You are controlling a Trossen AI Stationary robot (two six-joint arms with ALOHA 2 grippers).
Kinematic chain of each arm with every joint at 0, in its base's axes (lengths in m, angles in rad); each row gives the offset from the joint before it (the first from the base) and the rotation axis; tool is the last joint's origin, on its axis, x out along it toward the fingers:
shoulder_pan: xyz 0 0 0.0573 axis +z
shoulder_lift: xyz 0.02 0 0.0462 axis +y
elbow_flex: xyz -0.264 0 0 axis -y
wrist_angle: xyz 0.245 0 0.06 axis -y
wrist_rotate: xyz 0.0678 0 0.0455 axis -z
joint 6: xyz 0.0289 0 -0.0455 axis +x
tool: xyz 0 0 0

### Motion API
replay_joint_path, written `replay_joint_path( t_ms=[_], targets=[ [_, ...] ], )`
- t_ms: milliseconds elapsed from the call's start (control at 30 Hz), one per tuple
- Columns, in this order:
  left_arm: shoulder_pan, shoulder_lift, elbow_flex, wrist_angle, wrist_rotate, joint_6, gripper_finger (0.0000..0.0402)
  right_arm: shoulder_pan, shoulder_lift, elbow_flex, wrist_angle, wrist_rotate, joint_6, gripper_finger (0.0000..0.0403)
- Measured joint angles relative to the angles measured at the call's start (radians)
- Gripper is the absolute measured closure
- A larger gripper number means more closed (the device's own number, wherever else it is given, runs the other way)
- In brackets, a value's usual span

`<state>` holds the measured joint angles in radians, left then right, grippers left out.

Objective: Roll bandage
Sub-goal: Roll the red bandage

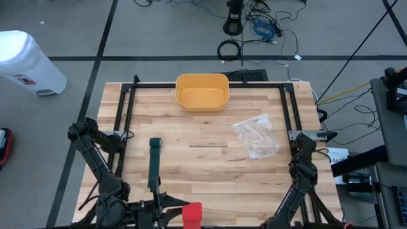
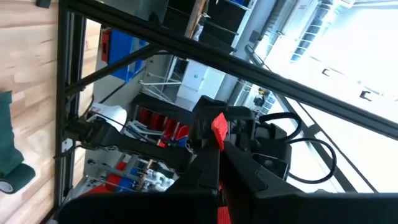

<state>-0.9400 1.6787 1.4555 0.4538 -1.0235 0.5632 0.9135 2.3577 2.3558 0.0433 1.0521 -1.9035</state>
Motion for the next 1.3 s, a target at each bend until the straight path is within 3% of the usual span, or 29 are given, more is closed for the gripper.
replay_joint_path(
  t_ms=[600,867,1300],
  targets=[
    [-0.036,0.0,0.0,-0.037,0.001,0.004,0.0343,0.003,-0.01,0.0,0.124,0.014,-0.038,0.0403],
    [-0.036,0.0,0.0,-0.037,0.001,0.005,0.0343,0.001,-0.01,0.0,0.134,-0.04,-0.055,0.0403],
    [-0.036,0.0,0.0,-0.049,-0.001,0.001,0.0343,-0.017,-0.011,0.0,0.245,-0.067,-0.207,0.0403]
  ],
)
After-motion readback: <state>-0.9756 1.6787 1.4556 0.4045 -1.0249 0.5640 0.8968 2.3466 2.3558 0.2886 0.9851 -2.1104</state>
